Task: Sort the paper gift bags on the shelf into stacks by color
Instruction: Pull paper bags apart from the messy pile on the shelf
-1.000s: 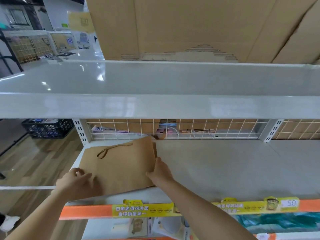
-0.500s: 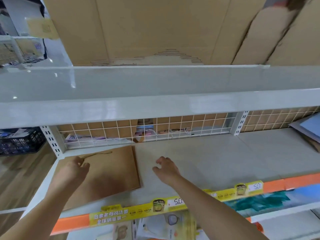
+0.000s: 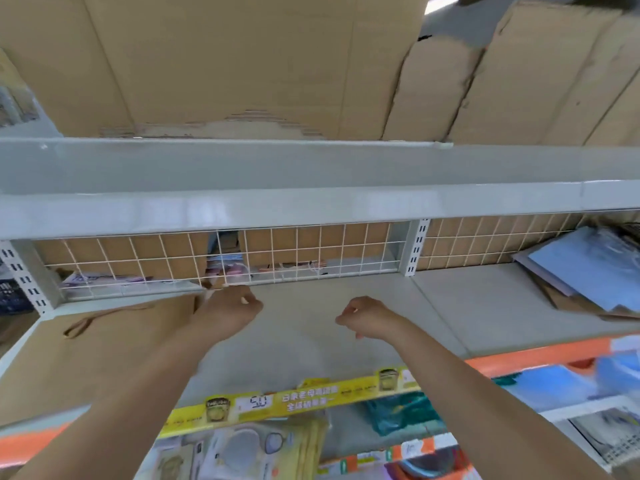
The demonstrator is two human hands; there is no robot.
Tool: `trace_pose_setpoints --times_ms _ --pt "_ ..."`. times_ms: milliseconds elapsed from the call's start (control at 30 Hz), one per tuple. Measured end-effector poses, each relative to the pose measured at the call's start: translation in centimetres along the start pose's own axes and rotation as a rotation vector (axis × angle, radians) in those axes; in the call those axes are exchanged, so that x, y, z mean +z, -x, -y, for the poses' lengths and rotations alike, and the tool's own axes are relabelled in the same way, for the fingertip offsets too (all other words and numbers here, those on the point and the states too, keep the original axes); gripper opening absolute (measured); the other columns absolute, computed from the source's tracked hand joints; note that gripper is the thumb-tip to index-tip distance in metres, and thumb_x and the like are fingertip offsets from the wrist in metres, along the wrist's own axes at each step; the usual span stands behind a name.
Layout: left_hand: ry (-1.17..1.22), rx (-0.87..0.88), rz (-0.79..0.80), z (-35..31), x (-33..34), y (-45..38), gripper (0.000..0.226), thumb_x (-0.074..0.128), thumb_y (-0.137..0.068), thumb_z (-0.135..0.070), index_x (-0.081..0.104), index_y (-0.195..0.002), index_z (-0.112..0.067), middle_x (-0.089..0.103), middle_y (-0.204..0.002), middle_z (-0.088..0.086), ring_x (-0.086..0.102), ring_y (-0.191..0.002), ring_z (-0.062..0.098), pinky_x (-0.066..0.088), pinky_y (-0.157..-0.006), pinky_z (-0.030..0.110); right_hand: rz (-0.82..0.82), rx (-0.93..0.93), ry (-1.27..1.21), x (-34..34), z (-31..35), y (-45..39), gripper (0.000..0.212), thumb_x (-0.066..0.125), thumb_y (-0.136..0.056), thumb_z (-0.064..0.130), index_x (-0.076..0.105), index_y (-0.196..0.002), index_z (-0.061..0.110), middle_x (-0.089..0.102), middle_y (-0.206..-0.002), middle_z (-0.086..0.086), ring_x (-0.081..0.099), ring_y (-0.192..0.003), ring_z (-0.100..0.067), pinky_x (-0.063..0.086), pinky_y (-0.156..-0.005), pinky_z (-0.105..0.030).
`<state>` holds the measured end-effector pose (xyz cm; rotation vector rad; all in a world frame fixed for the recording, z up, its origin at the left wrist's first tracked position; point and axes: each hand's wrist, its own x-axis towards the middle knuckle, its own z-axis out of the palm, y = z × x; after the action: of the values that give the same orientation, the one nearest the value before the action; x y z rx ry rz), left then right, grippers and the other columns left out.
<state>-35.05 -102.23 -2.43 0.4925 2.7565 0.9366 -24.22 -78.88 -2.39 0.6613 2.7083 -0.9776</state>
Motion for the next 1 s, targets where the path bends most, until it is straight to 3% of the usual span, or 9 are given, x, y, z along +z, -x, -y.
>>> trace_pose_setpoints --times_ms 167,267,400,467,533,600,700,900,1000 --pt "-0.063 0.06 0.055 -7.5 5.4 1.1 0.015 0.055 -0.09 -0.04 0.061 -0.088 -0.025 0.062 -0.093 0.002 0.058 -0.081 0.021 0.048 -0.077 0.029 0.01 -0.001 0.028 -5.1 -6.8 2.0 0.04 0.055 -0.091 0.03 0.062 -0.103 -0.007 0.057 -0.09 -0.012 0.058 -0.079 -0.023 0.04 -0.07 -0.028" --pt "-0.086 0.091 0.101 -12.1 9.0 1.5 0.018 0.055 -0.09 -0.041 0.061 -0.092 -0.024 0.06 -0.092 -0.001 0.058 -0.08 0.019 0.047 -0.075 0.028 -0.021 0.004 0.015 -8.3 -11.3 3.6 0.046 0.054 -0.092 0.029 0.059 -0.115 -0.01 0.05 -0.088 -0.009 0.053 -0.078 -0.02 0.039 -0.069 -0.029" --pt "-0.178 0.125 0.219 -17.8 13.4 1.7 0.026 0.054 -0.09 -0.047 0.061 -0.091 -0.023 0.057 -0.087 -0.007 0.056 -0.074 0.011 0.042 -0.064 0.024 -0.066 0.03 -0.023 -12.1 -17.5 5.8 0.018 0.055 -0.09 0.026 0.059 -0.09 0.009 0.052 -0.087 -0.009 0.055 -0.079 -0.021 0.04 -0.07 -0.029" --pt "-0.227 0.149 0.266 -20.6 15.3 1.6 0.03 0.053 -0.089 -0.05 0.06 -0.093 -0.021 0.056 -0.088 -0.007 0.055 -0.074 0.01 0.041 -0.064 0.025 -0.086 0.061 -0.062 -14.0 -20.7 6.7 0.027 0.057 -0.09 0.03 0.061 -0.097 0.004 0.054 -0.091 -0.005 0.057 -0.082 -0.022 0.044 -0.075 -0.029" --pt "-0.241 0.183 0.284 -23.4 17.0 1.3 0.031 0.053 -0.089 -0.052 0.06 -0.093 -0.022 0.057 -0.092 -0.006 0.056 -0.08 0.01 0.044 -0.069 0.026 -0.128 0.097 -0.098 -16.0 -23.7 7.3 0.029 0.059 -0.088 0.036 0.06 -0.103 0.011 0.057 -0.091 0.001 0.059 -0.085 -0.021 0.047 -0.076 -0.03" --pt "-0.241 0.227 0.28 -26.4 18.8 0.9 0.03 0.052 -0.09 -0.051 0.061 -0.095 -0.023 0.058 -0.097 -0.007 0.056 -0.088 0.012 0.046 -0.078 0.028 -0.183 0.119 -0.118 -17.8 -26.4 7.6 0.022 0.06 -0.086 0.039 0.058 -0.098 0.02 0.058 -0.086 0.003 0.06 -0.081 -0.018 0.046 -0.068 -0.027" --pt "-0.2 0.291 0.23 -31.2 21.5 0.1 0.024 0.053 -0.09 -0.047 0.061 -0.093 -0.025 0.06 -0.094 -0.006 0.058 -0.089 0.014 0.048 -0.079 0.028 -0.274 0.169 -0.115 -20.4 -30.1 7.8 0.019 0.059 -0.084 0.041 0.057 -0.094 0.024 0.06 -0.079 0.004 0.056 -0.066 -0.011 0.044 -0.06 -0.025" --pt "-0.181 0.363 0.233 -39.3 26.9 -3.1 0.024 0.054 -0.088 -0.049 0.062 -0.092 -0.027 0.062 -0.093 -0.005 0.062 -0.088 0.017 0.051 -0.082 0.029 -0.37 0.231 -0.132 -26.6 -36.9 7.2 0.026 0.061 -0.086 0.034 0.059 -0.102 0.014 0.058 -0.088 0.002 0.055 -0.076 -0.017 0.048 -0.073 -0.031" --pt "-0.162 0.396 0.228 -42.8 29.7 -5.3 0.023 0.057 -0.088 -0.046 0.064 -0.086 -0.024 0.064 -0.091 -0.003 0.061 -0.088 0.019 0.051 -0.081 0.03 -0.384 0.29 -0.124 -30.2 -40.2 6.5 0.029 0.057 -0.086 0.043 0.06 -0.089 0.015 0.059 -0.086 -0.002 0.055 -0.074 -0.019 0.044 -0.066 -0.027"
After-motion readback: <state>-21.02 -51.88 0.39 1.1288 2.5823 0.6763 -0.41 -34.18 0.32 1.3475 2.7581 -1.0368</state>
